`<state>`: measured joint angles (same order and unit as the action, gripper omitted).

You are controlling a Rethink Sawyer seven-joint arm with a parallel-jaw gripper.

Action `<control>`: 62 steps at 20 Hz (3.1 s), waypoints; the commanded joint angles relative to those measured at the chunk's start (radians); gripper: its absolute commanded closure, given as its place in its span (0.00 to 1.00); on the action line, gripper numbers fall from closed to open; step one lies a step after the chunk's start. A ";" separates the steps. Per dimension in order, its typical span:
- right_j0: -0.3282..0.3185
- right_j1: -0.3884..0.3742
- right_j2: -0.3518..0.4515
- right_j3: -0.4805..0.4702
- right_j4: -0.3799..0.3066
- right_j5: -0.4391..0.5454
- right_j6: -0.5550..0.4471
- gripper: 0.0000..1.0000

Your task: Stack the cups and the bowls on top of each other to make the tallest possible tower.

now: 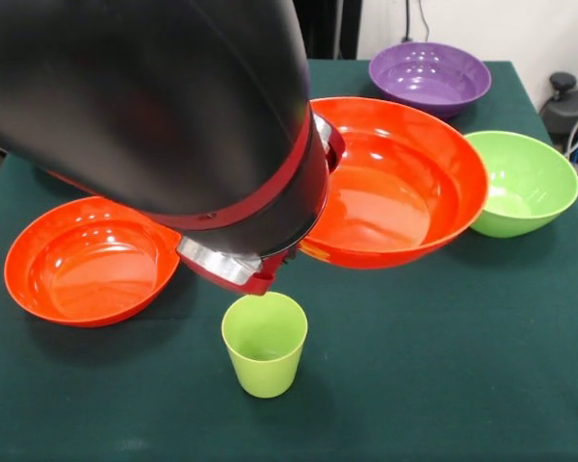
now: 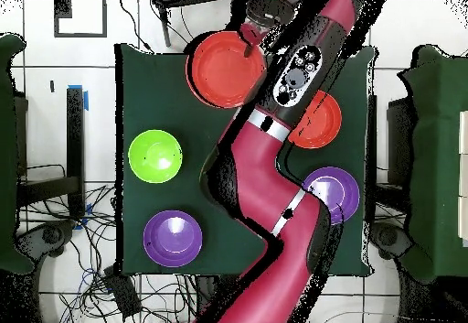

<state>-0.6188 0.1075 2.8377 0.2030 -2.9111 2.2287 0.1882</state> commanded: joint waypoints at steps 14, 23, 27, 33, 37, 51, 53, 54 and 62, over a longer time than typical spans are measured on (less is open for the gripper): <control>-0.066 -0.038 -0.452 0.065 0.654 -0.003 0.473 1.00; -0.034 -0.099 -0.508 -0.031 0.616 -0.048 0.354 1.00; -0.027 -0.110 -0.502 -0.053 0.582 -0.093 0.319 1.00; -0.017 -0.122 -0.491 -0.071 0.530 -0.138 0.298 1.00; -0.009 -0.126 -0.461 -0.085 0.473 -0.149 0.290 1.00; -0.015 -0.121 -0.378 -0.098 0.313 -0.133 0.246 1.00; -0.016 -0.116 -0.354 -0.100 0.276 -0.121 0.229 1.00; -0.018 -0.115 -0.348 -0.100 0.265 -0.116 0.224 1.00; -0.028 -0.083 -0.239 -0.111 0.142 0.003 0.202 1.00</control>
<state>-0.6603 0.0085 2.5895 0.2480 -2.6287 2.1130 0.4733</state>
